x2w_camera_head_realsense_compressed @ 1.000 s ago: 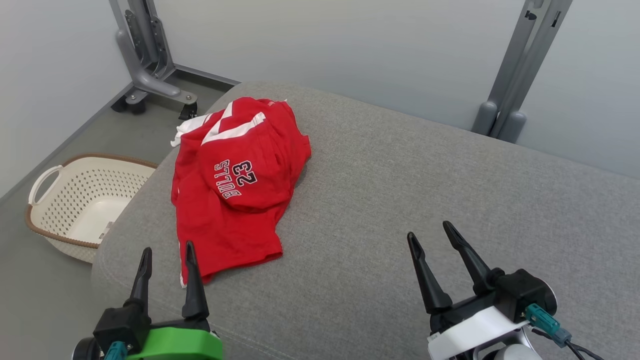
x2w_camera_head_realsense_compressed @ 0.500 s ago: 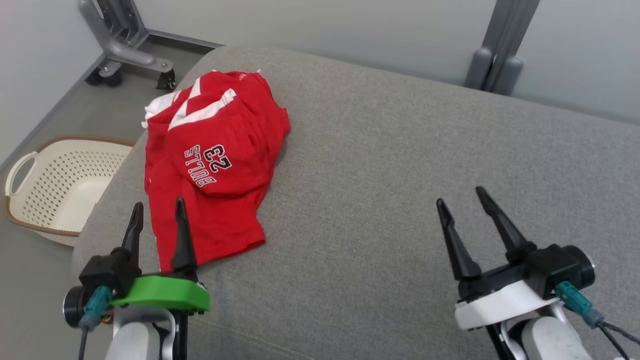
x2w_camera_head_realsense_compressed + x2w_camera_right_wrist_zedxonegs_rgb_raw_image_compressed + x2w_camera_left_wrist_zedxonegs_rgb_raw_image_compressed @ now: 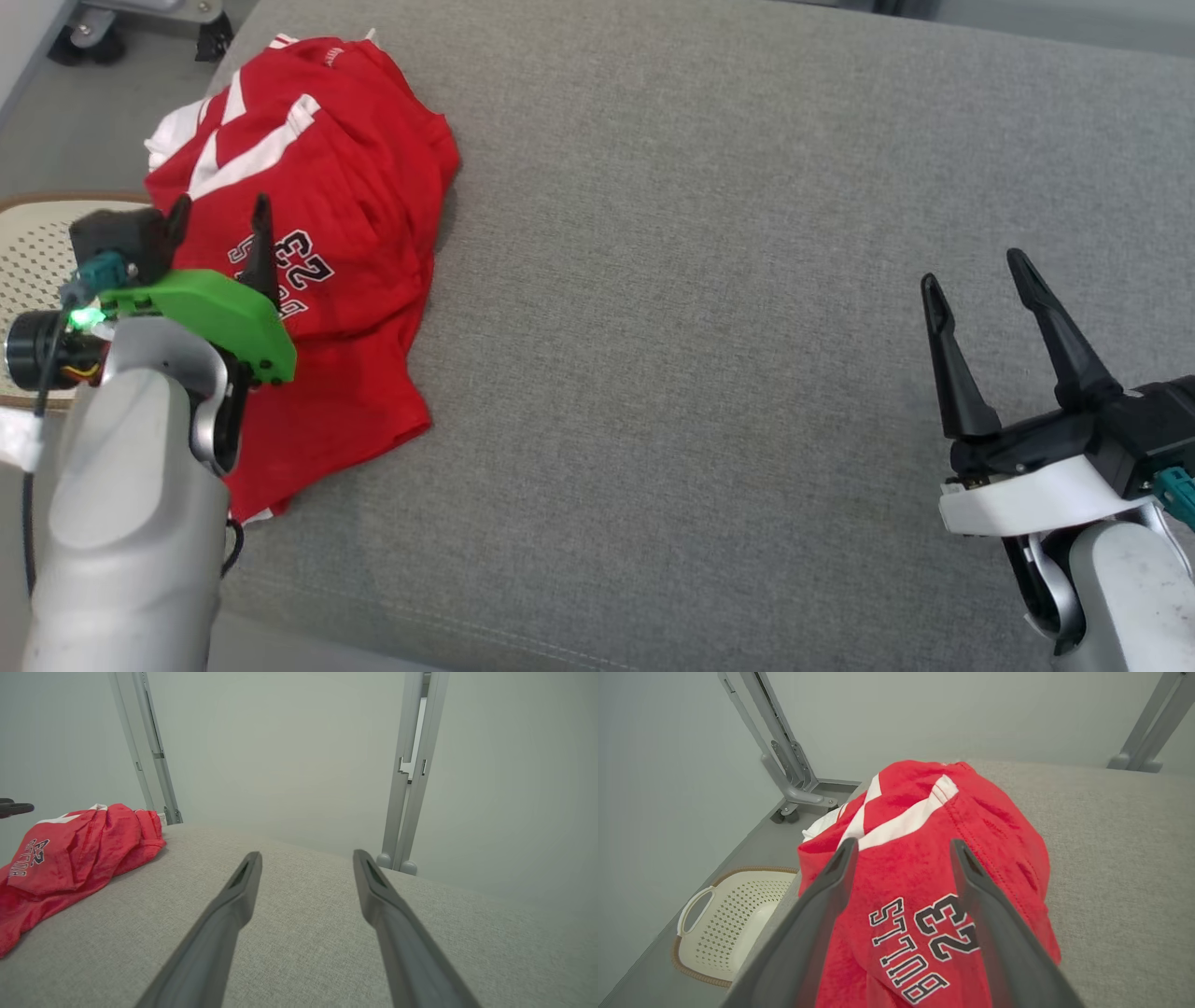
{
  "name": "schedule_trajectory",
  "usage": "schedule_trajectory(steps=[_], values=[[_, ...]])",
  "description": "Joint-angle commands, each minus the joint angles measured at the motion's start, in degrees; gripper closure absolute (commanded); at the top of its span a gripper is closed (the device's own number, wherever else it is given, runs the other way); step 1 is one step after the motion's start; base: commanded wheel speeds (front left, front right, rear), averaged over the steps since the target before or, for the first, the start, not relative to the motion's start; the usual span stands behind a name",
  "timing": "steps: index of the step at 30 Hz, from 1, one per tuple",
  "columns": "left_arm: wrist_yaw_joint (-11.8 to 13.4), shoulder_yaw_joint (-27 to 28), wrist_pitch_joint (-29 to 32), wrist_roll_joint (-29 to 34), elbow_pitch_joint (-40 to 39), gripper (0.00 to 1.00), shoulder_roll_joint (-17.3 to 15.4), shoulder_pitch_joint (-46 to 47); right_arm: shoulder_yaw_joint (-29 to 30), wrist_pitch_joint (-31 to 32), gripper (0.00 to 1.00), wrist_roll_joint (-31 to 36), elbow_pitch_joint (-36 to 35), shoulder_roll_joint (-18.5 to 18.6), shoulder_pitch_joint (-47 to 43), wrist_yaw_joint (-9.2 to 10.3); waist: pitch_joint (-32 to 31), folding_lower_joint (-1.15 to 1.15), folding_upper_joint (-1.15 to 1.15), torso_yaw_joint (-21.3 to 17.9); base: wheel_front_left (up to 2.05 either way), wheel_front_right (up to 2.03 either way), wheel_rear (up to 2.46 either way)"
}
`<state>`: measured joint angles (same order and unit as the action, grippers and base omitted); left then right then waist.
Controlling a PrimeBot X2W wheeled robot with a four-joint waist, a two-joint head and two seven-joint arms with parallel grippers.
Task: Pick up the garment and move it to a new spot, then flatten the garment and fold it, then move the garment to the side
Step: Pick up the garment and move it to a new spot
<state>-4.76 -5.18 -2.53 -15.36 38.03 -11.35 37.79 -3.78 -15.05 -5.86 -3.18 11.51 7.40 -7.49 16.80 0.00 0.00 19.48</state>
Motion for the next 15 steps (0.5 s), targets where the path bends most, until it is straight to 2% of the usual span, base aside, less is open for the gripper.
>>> schedule_trajectory(steps=[1,7,11,15], values=[[0.2,-0.3,1.5,0.4,1.9,0.0,-0.5,2.5,0.1,-0.2,0.0,0.0,-0.5,0.6,0.7,0.0,3.8,0.0,0.0,-2.7,0.0,0.0,0.0],[0.2,-0.3,7.2,-0.2,9.9,0.0,-2.3,10.3,0.2,-0.2,0.0,0.1,-1.5,2.1,0.8,0.0,6.0,0.0,0.0,-3.7,0.0,0.0,0.0],[0.6,-0.3,8.9,0.0,13.7,0.0,-3.5,13.8,0.0,-0.2,0.0,-0.2,-1.9,2.8,1.2,0.0,7.1,0.0,0.0,-4.4,0.0,0.0,0.0],[1.2,-0.4,10.0,-0.6,17.0,0.0,-3.3,16.1,0.2,-0.2,0.0,-0.2,-2.2,3.1,0.9,0.0,7.9,0.0,0.0,-4.7,0.0,0.0,0.0]])
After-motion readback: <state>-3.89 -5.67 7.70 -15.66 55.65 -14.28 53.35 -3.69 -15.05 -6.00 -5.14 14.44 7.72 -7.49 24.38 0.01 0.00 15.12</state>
